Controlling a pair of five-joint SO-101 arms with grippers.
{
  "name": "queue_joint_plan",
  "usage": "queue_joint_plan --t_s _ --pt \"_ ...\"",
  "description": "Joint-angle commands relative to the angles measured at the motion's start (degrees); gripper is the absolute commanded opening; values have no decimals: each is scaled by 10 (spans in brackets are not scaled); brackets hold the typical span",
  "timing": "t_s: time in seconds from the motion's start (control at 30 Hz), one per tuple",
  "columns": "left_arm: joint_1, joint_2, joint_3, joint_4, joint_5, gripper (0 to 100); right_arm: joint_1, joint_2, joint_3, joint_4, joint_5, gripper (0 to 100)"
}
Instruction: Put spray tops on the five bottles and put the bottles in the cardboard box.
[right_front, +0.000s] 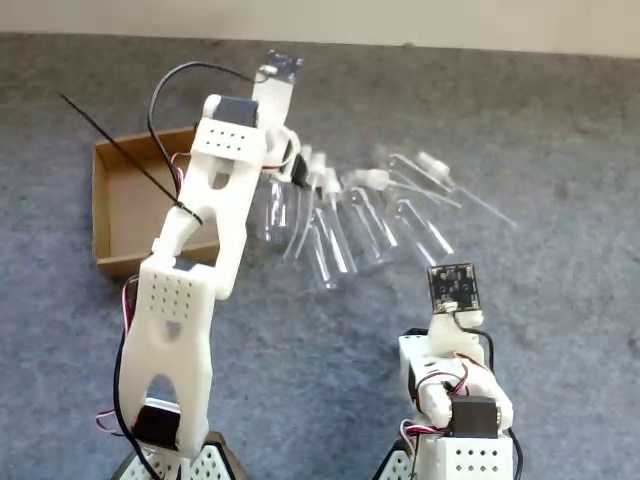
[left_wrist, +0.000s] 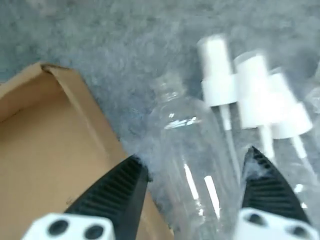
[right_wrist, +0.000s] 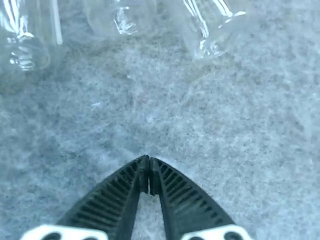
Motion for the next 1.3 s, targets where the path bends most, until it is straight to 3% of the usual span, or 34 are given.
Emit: queue_joint_plan --t_s 0.0,0.17,0.6,0.8,1.03,1.27 --pt "-14 28 -76 42 8 258 7 -5 98 -13 4 8" --pt "-13 62 -114 81 8 256 7 -5 98 -13 4 8" --pt "-13 110 -123 85 7 254 8 -5 98 -13 4 8" --pt "-12 109 -123 85 7 120 8 -5 98 -13 4 8" --pt "-11 107 -127 85 9 124 8 -5 98 -13 4 8" --pt "-2 108 -282 152 9 123 8 -5 98 -13 4 8"
